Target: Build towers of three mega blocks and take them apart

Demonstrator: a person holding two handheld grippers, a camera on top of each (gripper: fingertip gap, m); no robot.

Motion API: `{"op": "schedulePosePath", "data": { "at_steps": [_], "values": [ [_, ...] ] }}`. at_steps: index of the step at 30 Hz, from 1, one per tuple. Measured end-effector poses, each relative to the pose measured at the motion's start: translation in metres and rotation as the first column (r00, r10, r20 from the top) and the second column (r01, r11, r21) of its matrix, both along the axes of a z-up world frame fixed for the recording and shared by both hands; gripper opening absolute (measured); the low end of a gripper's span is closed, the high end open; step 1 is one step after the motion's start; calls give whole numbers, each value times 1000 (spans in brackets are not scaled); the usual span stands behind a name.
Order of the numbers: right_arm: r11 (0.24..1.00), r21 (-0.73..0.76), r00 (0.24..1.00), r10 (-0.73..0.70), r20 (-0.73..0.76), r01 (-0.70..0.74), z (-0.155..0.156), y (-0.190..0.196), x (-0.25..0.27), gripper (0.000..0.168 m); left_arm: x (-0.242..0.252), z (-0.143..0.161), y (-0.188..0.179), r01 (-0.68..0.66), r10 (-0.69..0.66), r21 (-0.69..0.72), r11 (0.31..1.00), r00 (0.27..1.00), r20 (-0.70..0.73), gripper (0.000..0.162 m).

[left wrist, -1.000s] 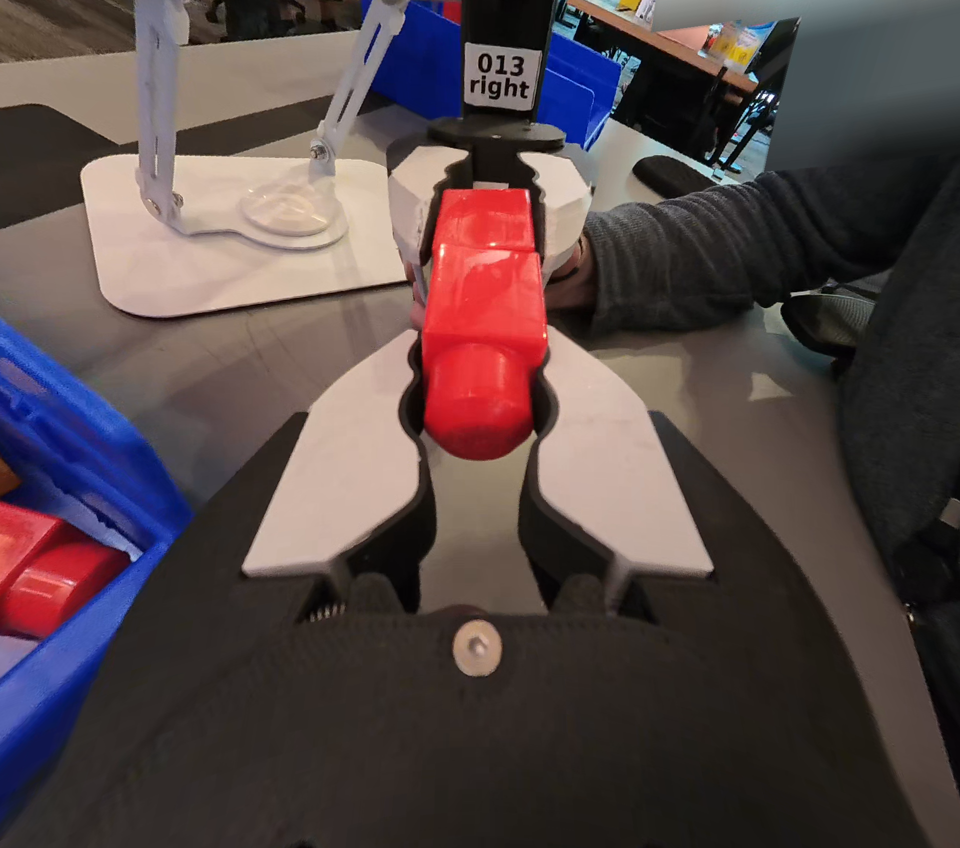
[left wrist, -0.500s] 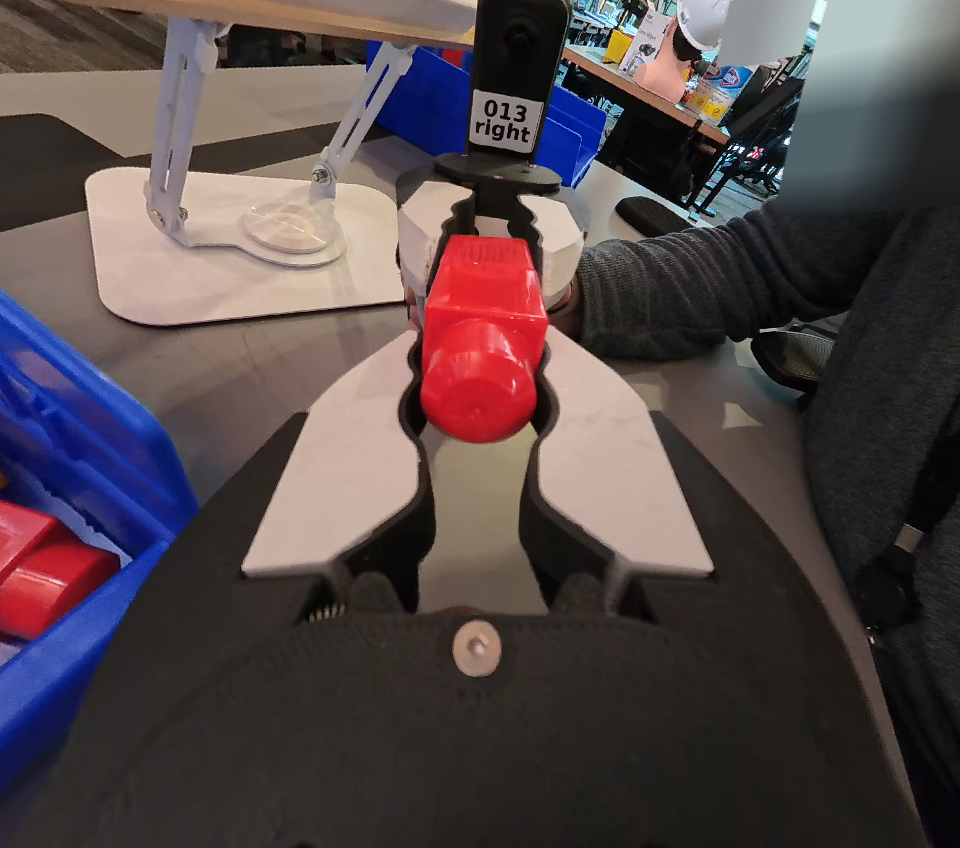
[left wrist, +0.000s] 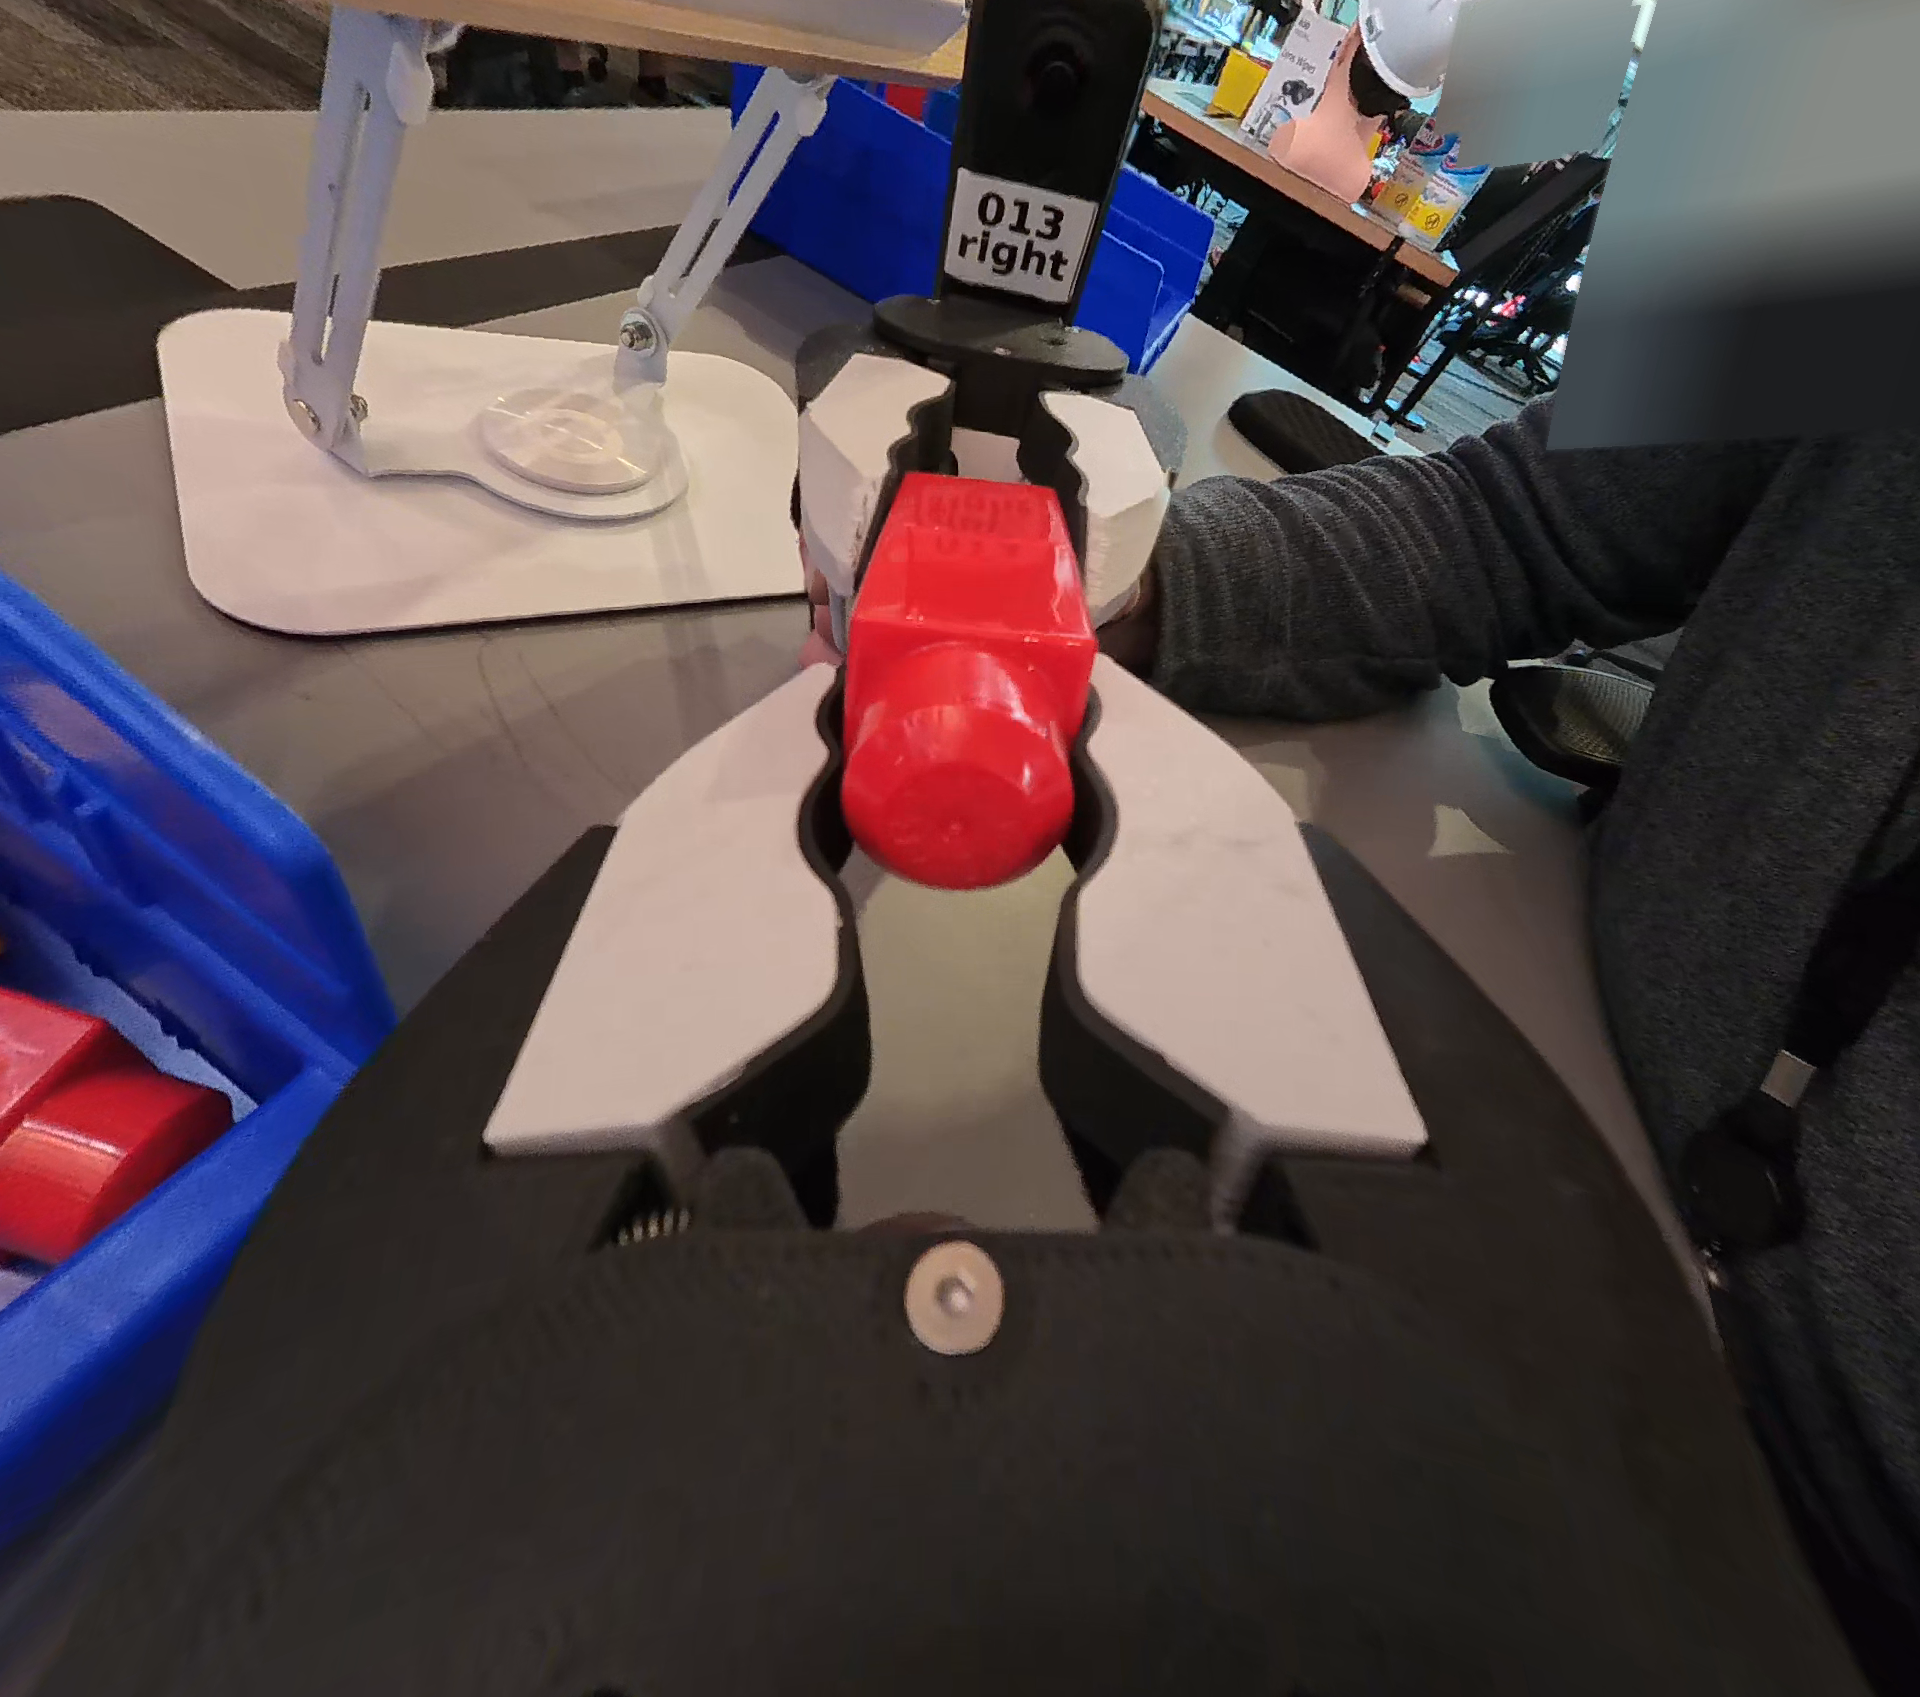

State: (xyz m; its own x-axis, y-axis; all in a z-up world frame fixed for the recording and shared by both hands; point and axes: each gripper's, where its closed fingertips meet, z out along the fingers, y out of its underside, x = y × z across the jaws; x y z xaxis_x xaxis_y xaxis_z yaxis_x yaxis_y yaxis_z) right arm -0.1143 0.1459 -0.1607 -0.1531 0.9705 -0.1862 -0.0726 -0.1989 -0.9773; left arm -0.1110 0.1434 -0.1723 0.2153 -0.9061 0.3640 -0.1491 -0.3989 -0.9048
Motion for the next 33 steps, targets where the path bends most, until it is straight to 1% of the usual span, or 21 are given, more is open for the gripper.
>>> {"op": "schedulePosePath", "data": {
  "at_steps": [3,6,7,9,10,11,13,16,19,22,24,25,26,30,31,33],
  "values": [
    [1000,-12,1000,-3,-19,3,2,1,1,36,1,4,2,-16,16,25,1000,1000,4,36],
    [1000,-3,1000,15,10,-15,-1,-3,-3,39,-4,4,-1,2,3,59,998,997,-82,36],
    [1000,12,1000,15,22,-15,-3,-4,-4,41,-6,3,-2,7,2,70,998,991,-134,36],
    [1000,26,999,14,39,-15,-5,-6,-6,44,-12,-9,-3,32,0,99,995,950,-311,37],
    [999,30,999,21,48,-23,-6,-8,-7,39,-12,-10,-5,56,-15,103,993,932,-363,36],
    [999,36,998,29,49,-31,-6,-9,-7,35,-11,-9,-8,84,-42,91,992,920,-389,36],
    [999,36,998,27,59,-29,-7,-9,-7,35,-12,-6,-6,91,-45,85,992,900,-433,37],
    [1000,5,1000,2,23,-3,-3,-3,-5,34,-9,5,3,56,-1,128,990,918,-396,38],
    [999,-39,999,-21,-25,20,3,4,-1,34,-1,16,8,-7,32,118,993,977,-211,46],
    [998,-58,998,-39,-42,37,5,8,1,34,2,16,11,-59,65,90,994,996,-68,48],
    [997,-63,998,-38,-42,35,5,8,1,34,2,15,12,-77,77,65,995,997,-6,43],
    [998,-62,999,-31,-41,28,5,7,1,34,1,18,14,-95,93,67,993,995,33,37],
    [998,-61,999,-27,-38,25,5,7,0,34,1,18,14,-87,85,61,994,996,38,37],
    [999,-46,1000,-9,1,9,0,3,-3,36,-2,15,11,-55,59,57,997,996,-66,37],
    [999,-37,1000,3,-1,-3,0,1,-3,41,-1,13,10,-42,47,54,998,993,-105,37],
    [999,-34,1000,5,-3,-5,1,-1,-4,44,1,3,5,1,8,43,999,976,-217,37]
  ]
}}
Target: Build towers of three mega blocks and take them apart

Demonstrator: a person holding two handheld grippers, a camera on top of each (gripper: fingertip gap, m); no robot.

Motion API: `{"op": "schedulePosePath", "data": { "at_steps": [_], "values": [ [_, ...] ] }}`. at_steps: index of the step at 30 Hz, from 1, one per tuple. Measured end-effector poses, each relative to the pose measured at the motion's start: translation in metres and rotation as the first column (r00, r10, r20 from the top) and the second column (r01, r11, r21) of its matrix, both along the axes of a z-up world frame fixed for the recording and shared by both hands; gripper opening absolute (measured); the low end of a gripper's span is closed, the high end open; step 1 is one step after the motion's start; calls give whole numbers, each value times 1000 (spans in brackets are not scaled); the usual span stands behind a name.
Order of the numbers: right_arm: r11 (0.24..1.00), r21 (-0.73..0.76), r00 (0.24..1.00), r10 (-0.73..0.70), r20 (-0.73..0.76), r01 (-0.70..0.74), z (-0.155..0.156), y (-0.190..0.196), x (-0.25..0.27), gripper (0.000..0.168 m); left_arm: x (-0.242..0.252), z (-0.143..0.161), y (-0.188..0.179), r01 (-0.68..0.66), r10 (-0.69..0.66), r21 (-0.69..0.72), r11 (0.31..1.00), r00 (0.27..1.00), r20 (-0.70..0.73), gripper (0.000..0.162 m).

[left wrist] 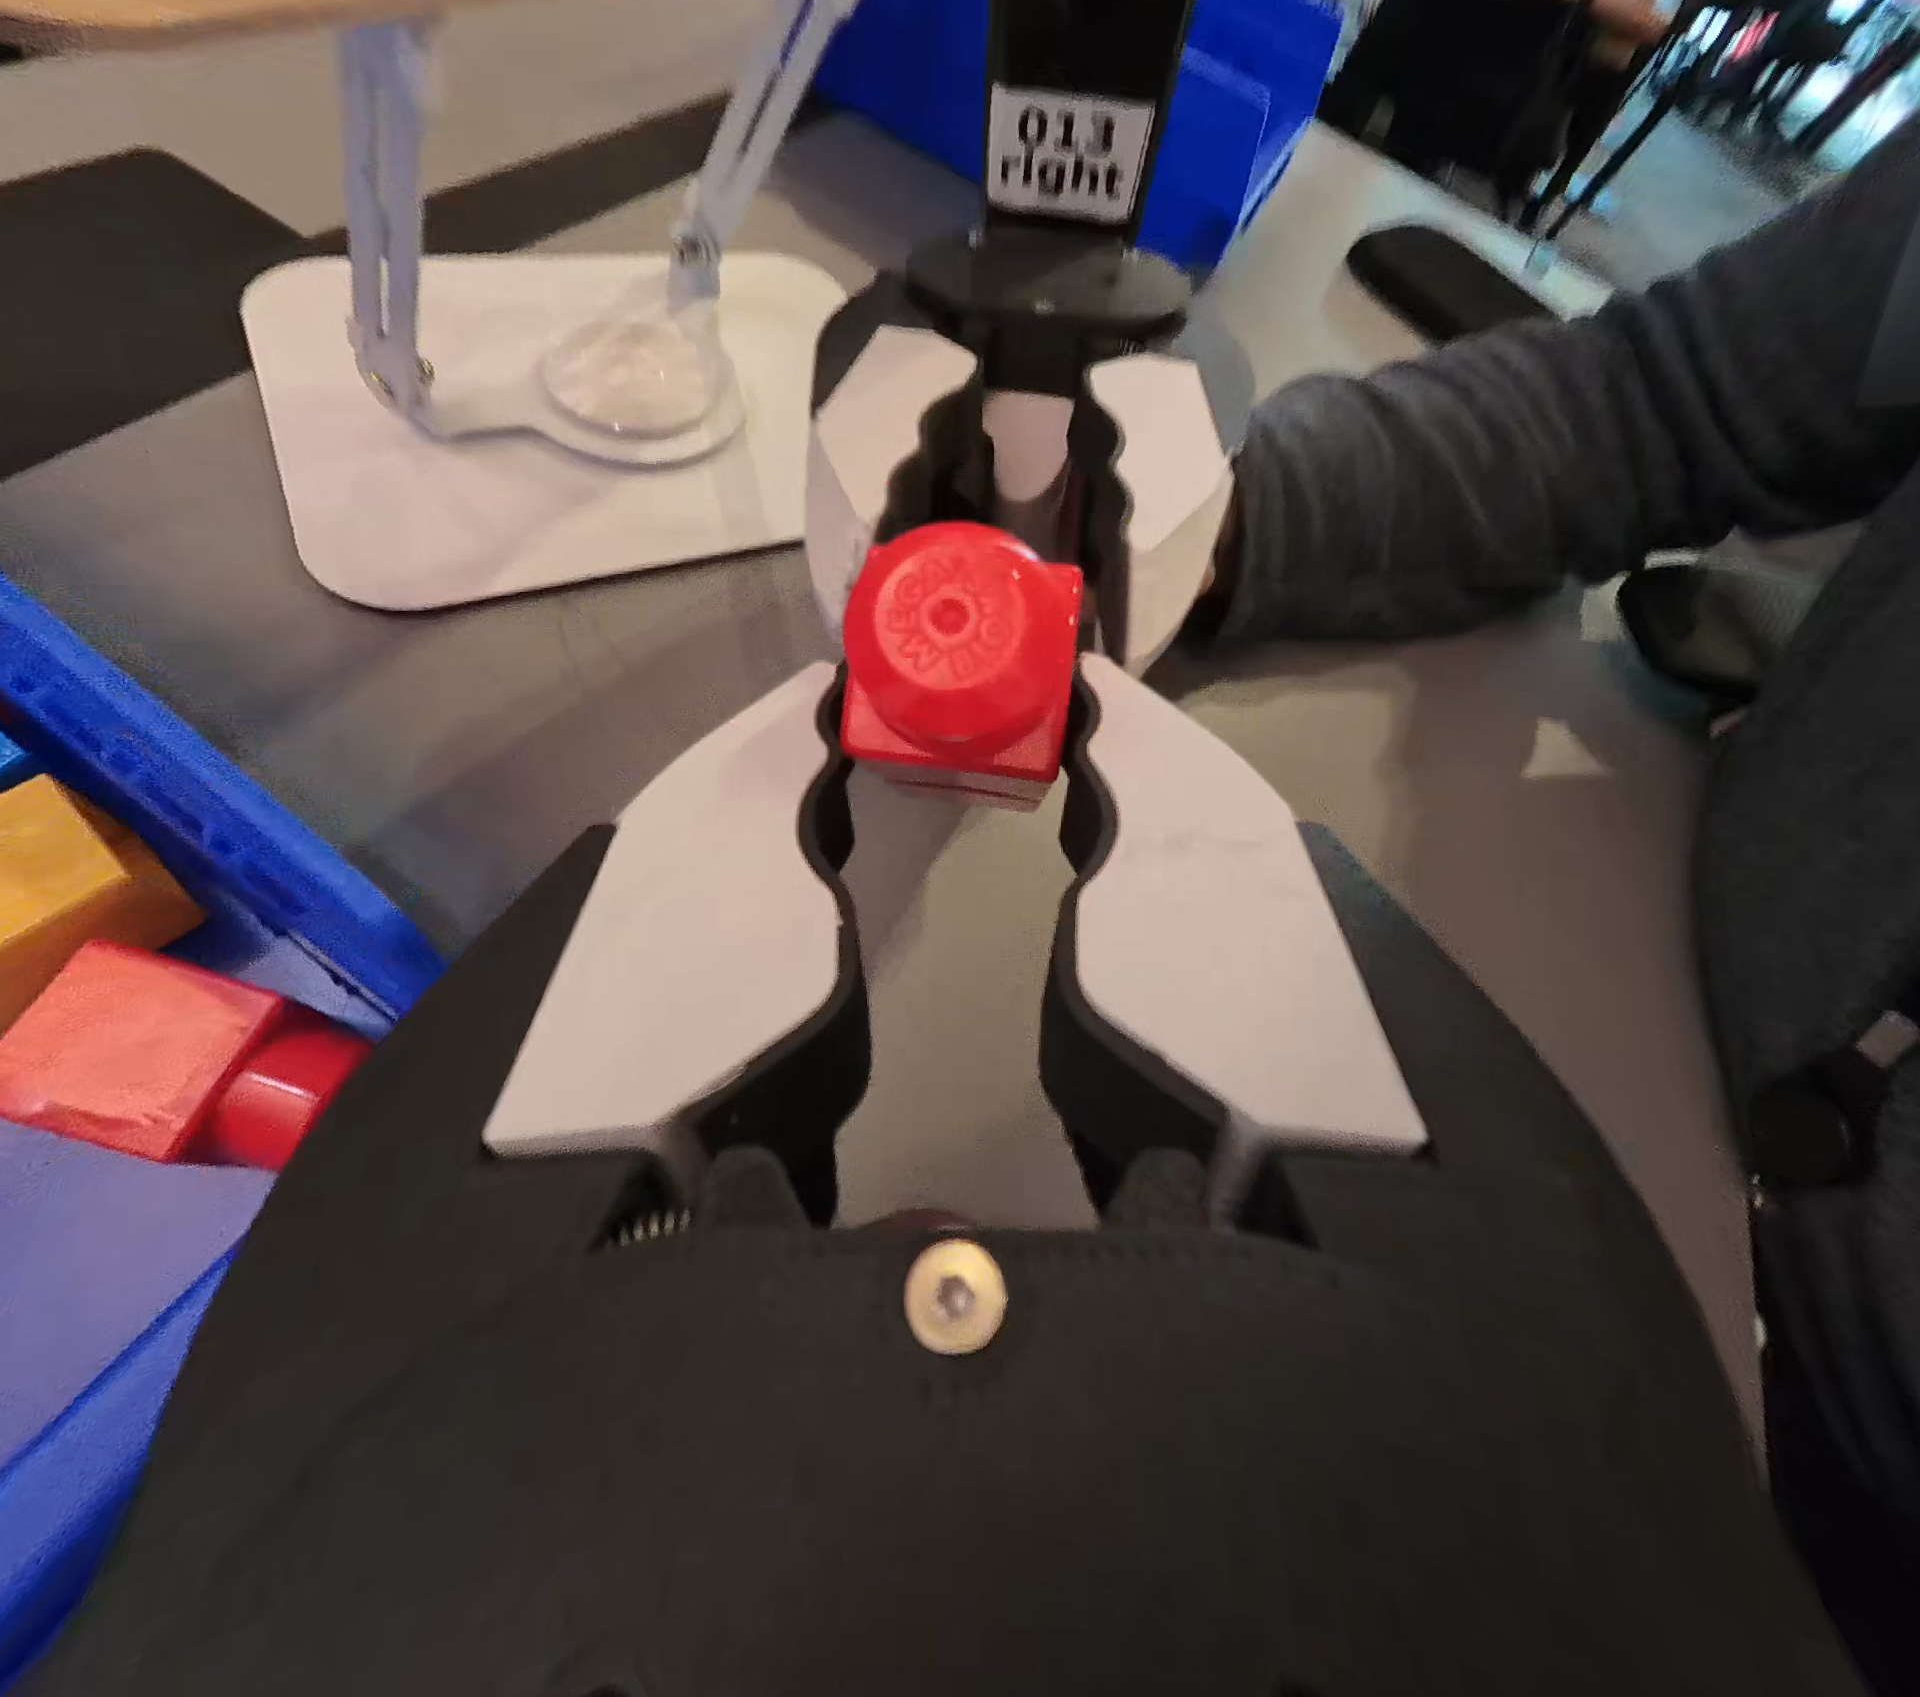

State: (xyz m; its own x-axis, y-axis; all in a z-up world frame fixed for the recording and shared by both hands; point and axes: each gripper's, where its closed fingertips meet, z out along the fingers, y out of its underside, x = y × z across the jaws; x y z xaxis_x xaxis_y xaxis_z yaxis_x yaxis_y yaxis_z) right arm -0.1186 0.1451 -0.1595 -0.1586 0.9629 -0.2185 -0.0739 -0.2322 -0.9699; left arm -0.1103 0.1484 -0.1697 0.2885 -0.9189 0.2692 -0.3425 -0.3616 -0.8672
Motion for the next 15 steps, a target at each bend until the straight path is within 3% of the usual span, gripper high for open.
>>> {"op": "schedulePosePath", "data": {
  "at_steps": [5,15],
  "values": [
    [998,-32,999,47,-21,-48,2,-3,3,33,6,-5,-6,50,-51,-8,999,995,-89,37],
    [998,-48,999,30,-16,-31,2,-3,-1,34,0,-8,-5,47,-44,11,999,982,-186,37]
  ]
}}
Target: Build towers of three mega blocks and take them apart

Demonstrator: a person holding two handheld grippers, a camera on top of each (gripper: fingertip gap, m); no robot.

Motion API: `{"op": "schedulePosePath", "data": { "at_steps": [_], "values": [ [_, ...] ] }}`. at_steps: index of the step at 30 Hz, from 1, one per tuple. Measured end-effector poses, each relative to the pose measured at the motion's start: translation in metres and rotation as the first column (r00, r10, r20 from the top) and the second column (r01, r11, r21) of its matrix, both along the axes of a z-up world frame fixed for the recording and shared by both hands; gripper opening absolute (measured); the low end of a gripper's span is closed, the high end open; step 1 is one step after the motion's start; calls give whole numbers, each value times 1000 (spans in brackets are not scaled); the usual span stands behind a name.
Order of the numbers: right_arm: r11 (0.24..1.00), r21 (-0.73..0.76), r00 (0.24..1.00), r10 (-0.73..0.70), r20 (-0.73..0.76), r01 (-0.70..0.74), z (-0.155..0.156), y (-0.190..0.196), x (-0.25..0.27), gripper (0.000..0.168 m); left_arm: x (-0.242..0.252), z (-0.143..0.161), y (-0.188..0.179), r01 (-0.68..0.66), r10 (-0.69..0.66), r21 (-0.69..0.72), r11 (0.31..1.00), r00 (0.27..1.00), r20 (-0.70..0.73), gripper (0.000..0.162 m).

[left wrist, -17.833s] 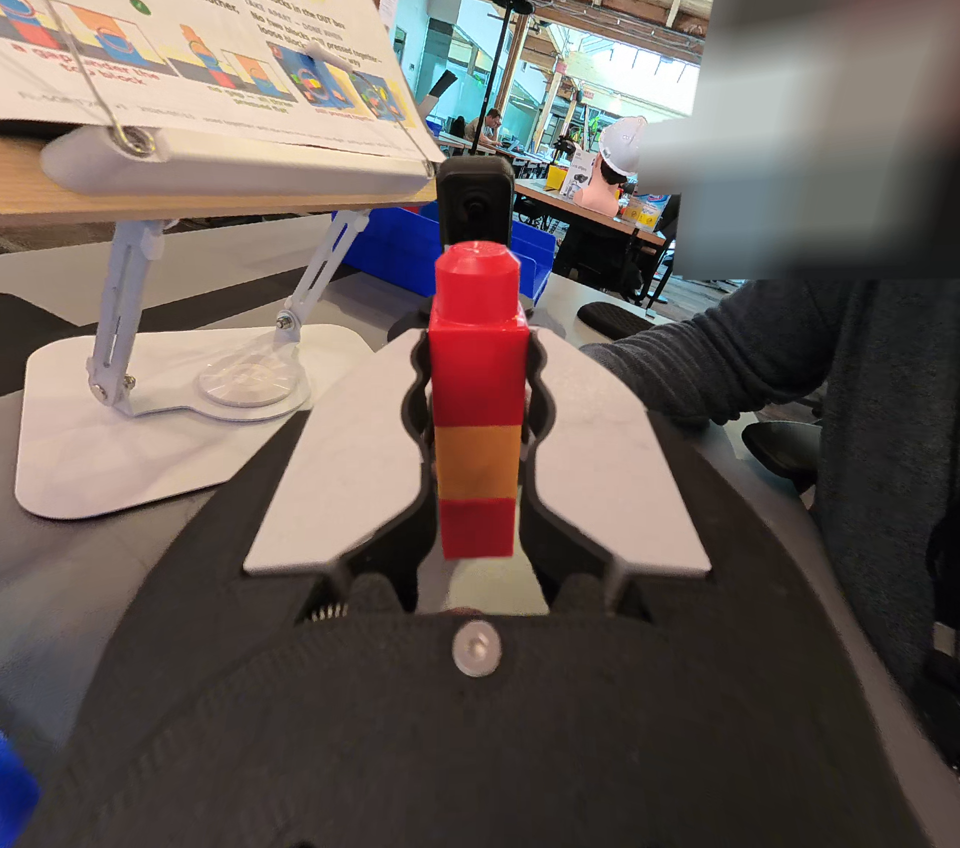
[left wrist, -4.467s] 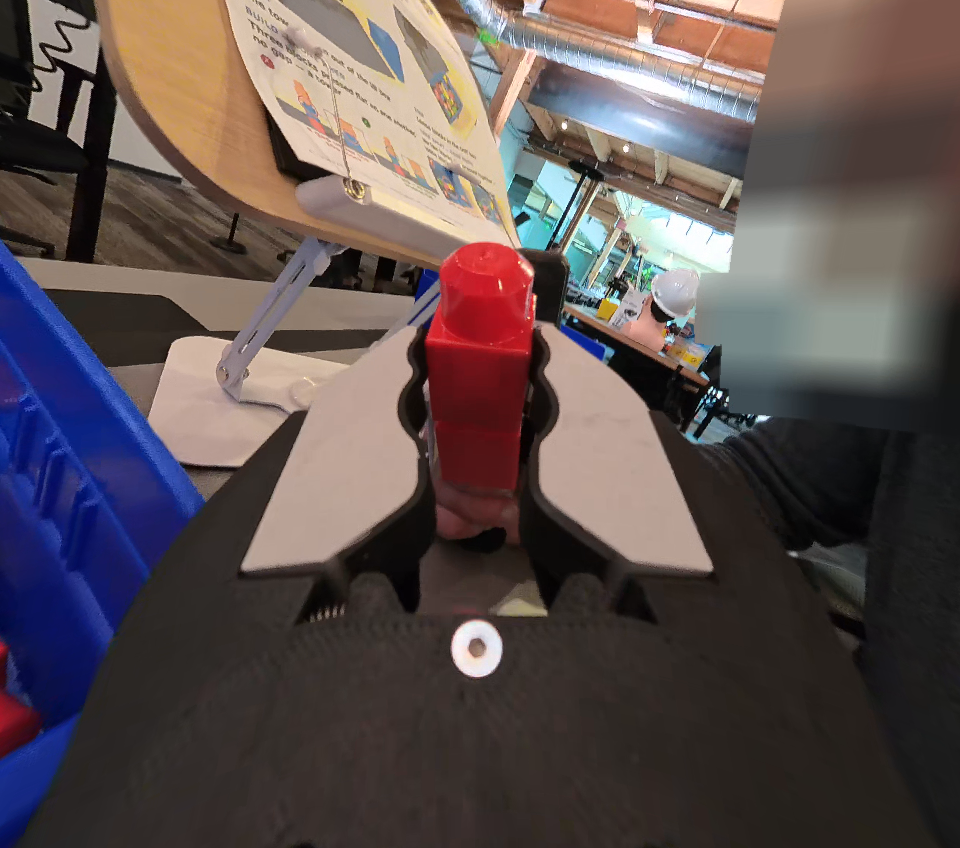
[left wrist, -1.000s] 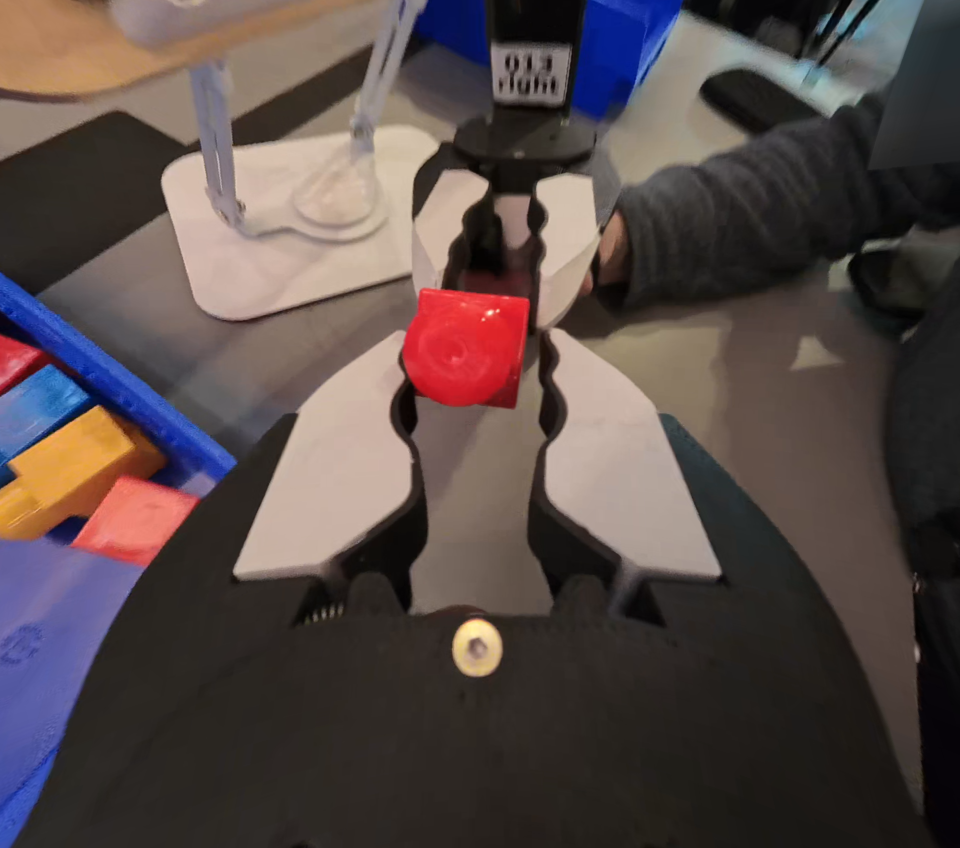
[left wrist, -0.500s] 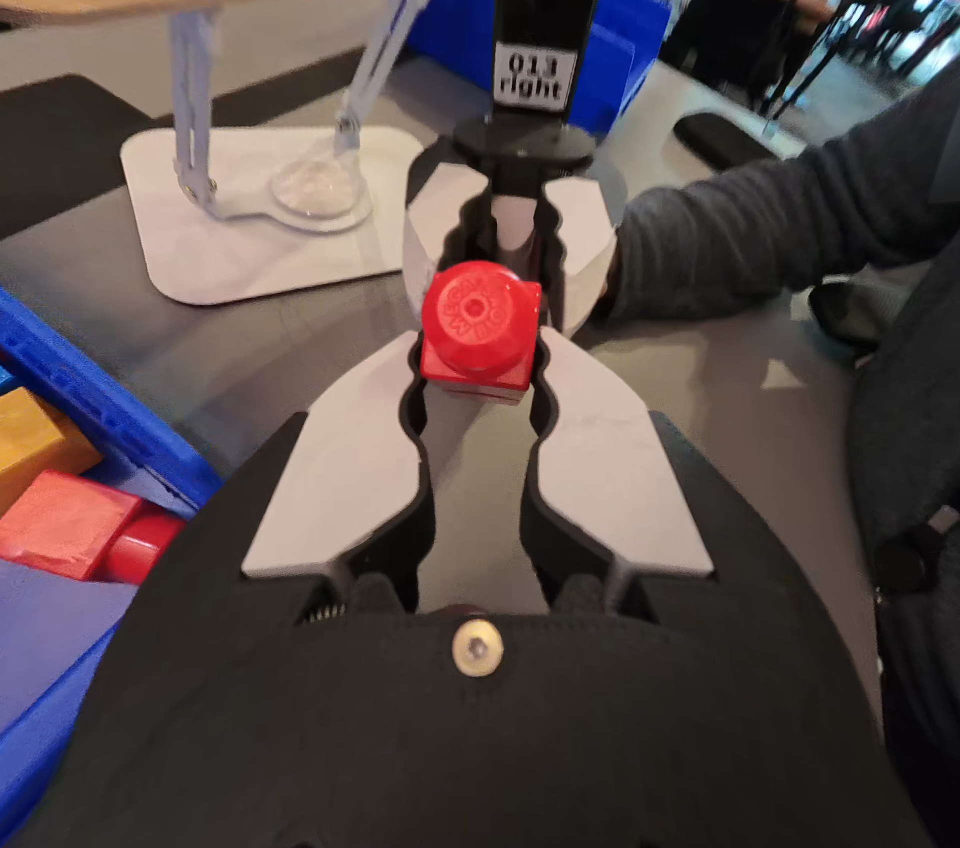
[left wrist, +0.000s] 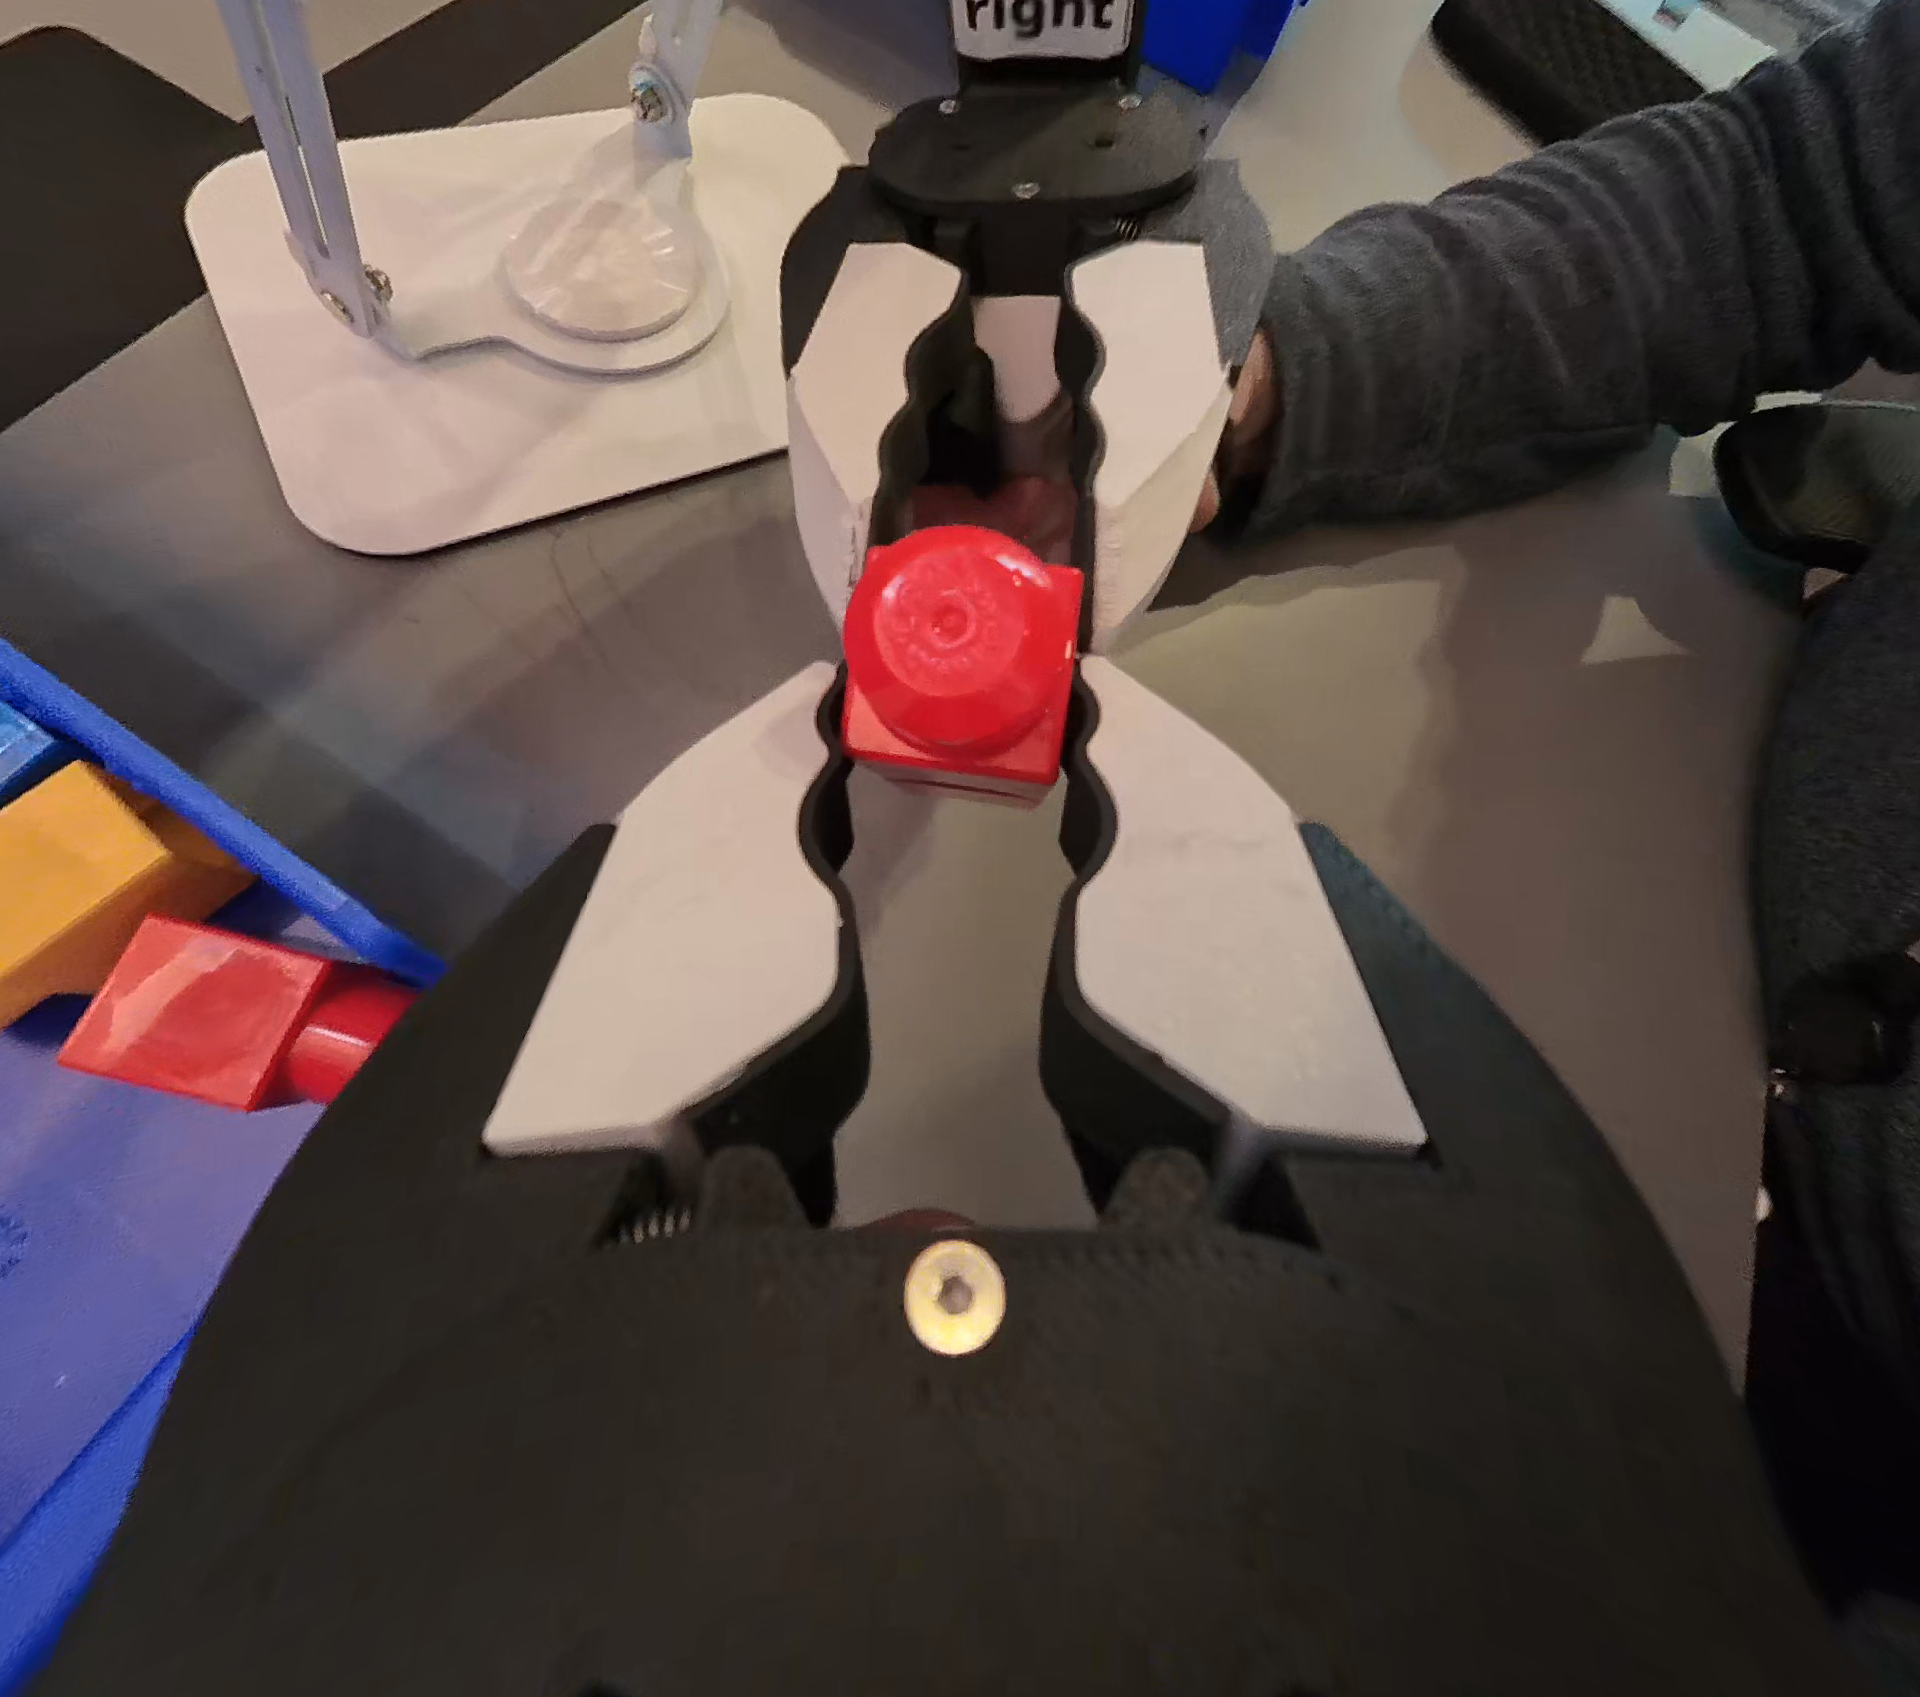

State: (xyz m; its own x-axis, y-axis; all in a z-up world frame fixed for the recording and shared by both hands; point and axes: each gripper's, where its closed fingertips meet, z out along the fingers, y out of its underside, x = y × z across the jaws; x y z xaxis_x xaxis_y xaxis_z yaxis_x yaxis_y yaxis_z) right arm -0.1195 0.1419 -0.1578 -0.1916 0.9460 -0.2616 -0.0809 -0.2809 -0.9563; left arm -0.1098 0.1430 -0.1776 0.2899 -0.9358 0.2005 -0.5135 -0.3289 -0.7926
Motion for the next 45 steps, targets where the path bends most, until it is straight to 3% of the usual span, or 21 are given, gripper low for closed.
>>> {"op": "schedulePosePath", "data": {
  "at_steps": [2,7,16,22,27,34,40,45],
  "values": [
    [1000,-15,1000,26,-18,-26,3,-4,-2,39,2,-5,-3,20,-19,5,1000,998,-59,37],
    [1000,4,1000,16,14,-16,-3,-2,-2,34,3,-11,-3,28,-27,10,1000,990,-137,36],
    [999,-17,996,-36,-78,35,10,6,6,34,0,-6,4,-48,48,14,999,998,-43,47],
    [999,-28,994,-41,-99,39,12,8,8,34,12,-18,0,-31,31,-29,999,999,8,36],
    [999,34,1000,0,7,0,-2,-3,-3,37,14,-19,-6,0,-3,-35,999,997,-77,36],
    [999,37,1000,12,-1,-12,-1,-5,0,37,-4,-13,-5,-14,13,-6,1000,988,-151,45],
    [1000,2,999,19,-32,-19,3,-2,5,37,-68,35,39,-203,217,126,971,971,-104,37],
    [1000,-2,999,22,-28,-22,2,-2,5,37,-115,19,88,-259,329,245,934,890,-315,36]
  ]
}}
